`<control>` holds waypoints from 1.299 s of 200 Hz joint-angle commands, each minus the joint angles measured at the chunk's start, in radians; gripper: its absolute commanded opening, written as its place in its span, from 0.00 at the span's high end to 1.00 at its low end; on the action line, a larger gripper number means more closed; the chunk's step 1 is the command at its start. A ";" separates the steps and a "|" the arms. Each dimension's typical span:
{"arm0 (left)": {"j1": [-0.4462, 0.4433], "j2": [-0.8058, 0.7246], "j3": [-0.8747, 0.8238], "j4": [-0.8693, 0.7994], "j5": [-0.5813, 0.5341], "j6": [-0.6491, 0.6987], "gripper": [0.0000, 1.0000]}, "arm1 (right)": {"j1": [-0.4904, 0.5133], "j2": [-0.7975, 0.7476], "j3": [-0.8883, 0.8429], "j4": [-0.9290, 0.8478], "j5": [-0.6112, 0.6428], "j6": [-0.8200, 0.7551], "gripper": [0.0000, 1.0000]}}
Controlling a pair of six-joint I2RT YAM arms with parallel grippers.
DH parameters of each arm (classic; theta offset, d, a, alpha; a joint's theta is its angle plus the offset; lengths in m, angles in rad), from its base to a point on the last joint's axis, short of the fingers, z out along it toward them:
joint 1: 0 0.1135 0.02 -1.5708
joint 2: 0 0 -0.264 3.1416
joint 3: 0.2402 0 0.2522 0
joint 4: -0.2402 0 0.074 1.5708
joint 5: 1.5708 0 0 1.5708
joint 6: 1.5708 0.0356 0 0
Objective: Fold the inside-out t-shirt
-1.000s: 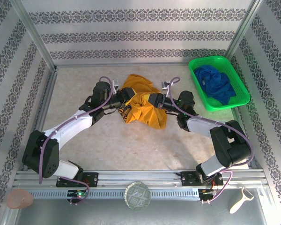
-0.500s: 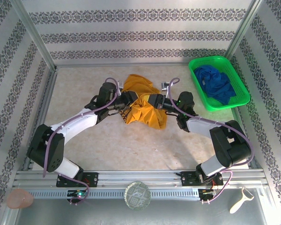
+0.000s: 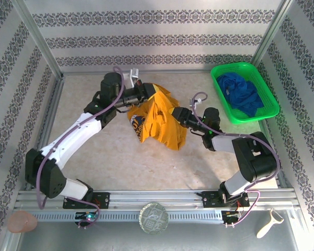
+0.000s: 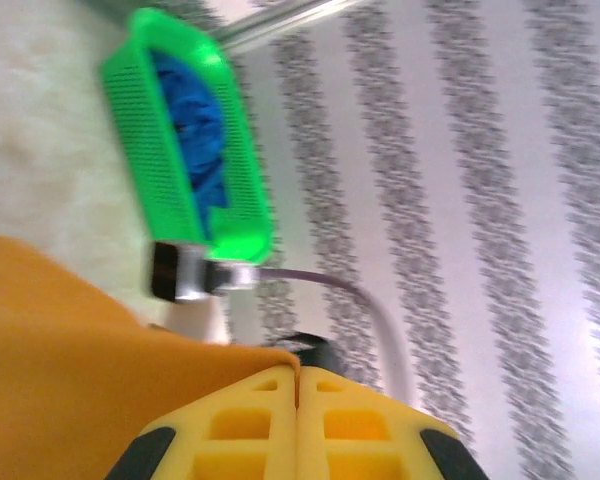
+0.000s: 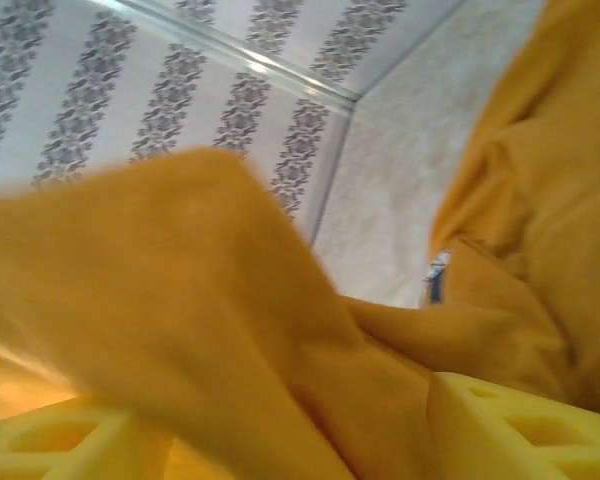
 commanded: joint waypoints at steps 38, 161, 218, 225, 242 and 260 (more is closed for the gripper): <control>0.057 -0.047 -0.092 0.183 0.071 -0.203 1.00 | -0.015 -0.242 -0.117 -0.098 0.141 -0.048 0.35; 0.049 -0.098 -0.099 -0.014 -0.090 -0.131 1.00 | 0.518 -0.420 0.362 -1.001 0.831 -0.518 0.24; 0.046 -0.132 -0.125 -0.014 -0.119 -0.141 1.00 | 0.446 -0.280 0.399 -0.935 0.782 -0.500 0.85; 0.047 -0.132 -0.131 -0.008 -0.121 -0.143 1.00 | 0.425 -0.276 0.400 -0.933 0.738 -0.499 0.98; 0.049 -0.127 -0.139 0.000 -0.129 -0.148 1.00 | 0.378 -0.295 0.371 -0.892 0.627 -0.497 1.00; 0.068 -0.109 -0.143 -0.012 -0.145 -0.130 1.00 | 0.321 -0.330 0.341 -0.809 0.409 -0.499 1.00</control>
